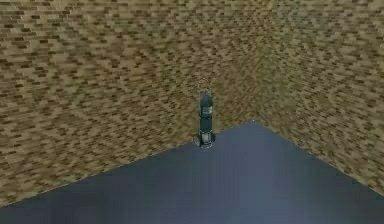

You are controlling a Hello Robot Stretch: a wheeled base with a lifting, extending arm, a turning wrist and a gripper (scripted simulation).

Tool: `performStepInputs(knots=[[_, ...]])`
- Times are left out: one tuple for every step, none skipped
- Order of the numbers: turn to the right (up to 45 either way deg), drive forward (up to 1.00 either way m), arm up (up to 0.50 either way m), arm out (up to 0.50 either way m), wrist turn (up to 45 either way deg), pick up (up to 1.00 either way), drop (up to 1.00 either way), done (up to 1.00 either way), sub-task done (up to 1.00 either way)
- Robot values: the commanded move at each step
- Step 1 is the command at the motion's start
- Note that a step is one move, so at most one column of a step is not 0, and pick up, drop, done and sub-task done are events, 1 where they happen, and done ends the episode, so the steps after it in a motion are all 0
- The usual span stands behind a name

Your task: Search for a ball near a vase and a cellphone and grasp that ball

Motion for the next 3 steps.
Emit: performStepInputs(knots=[[45.0, 0.00, 0.00, 0.00, 0.0, 0.00, 0.00, 0.00, 0.00], [45.0, 0.00, 0.00, 0.00, 0.0, 0.00, 0.00, 0.00, 0.00], [45.0, 0.00, 0.00, 0.00, 0.0, 0.00, 0.00, 0.00, 0.00]])
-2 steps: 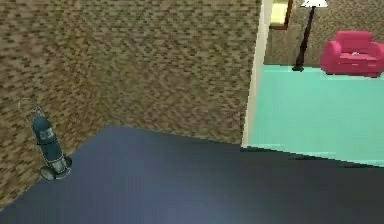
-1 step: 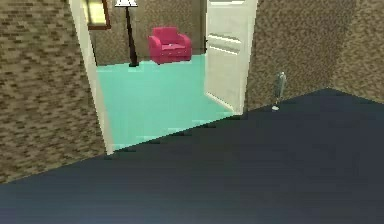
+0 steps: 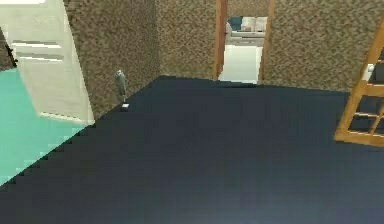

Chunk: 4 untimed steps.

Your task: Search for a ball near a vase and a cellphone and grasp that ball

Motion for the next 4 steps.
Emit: performStepInputs(knots=[[27.0, 0.00, 0.00, 0.00, 0.0, 0.00, 0.00, 0.00, 0.00], [0.0, 1.00, 0.00, 0.00, 0.0, 0.00, 0.00, 0.00, 0.00], [0.0, 1.00, 0.00, 0.00, 0.0, 0.00, 0.00, 0.00, 0.00], [3.0, 0.00, 0.00, 0.00, 0.0, 0.00, 0.00, 0.00, 0.00]])
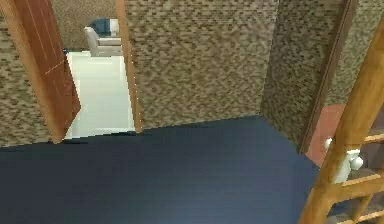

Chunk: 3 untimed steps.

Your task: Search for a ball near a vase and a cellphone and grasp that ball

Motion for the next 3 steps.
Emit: performStepInputs(knots=[[0.0, 0.80, 0.00, 0.00, 0.0, 0.00, 0.00, 0.00, 0.00], [45.0, 0.00, 0.00, 0.00, 0.0, 0.00, 0.00, 0.00, 0.00], [6.0, 0.00, 0.00, 0.00, 0.0, 0.00, 0.00, 0.00, 0.00]])
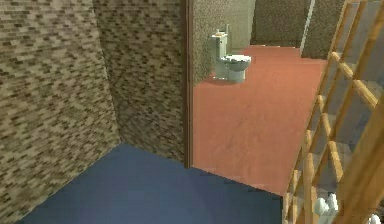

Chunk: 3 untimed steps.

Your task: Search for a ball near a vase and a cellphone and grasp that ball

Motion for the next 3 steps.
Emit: performStepInputs(knots=[[0.0, 0.40, 0.00, 0.00, 0.0, 0.00, 0.00, 0.00, 0.00], [27.0, 0.00, 0.00, 0.00, 0.0, 0.00, 0.00, 0.00, 0.00], [0.0, 1.00, 0.00, 0.00, 0.0, 0.00, 0.00, 0.00, 0.00]])
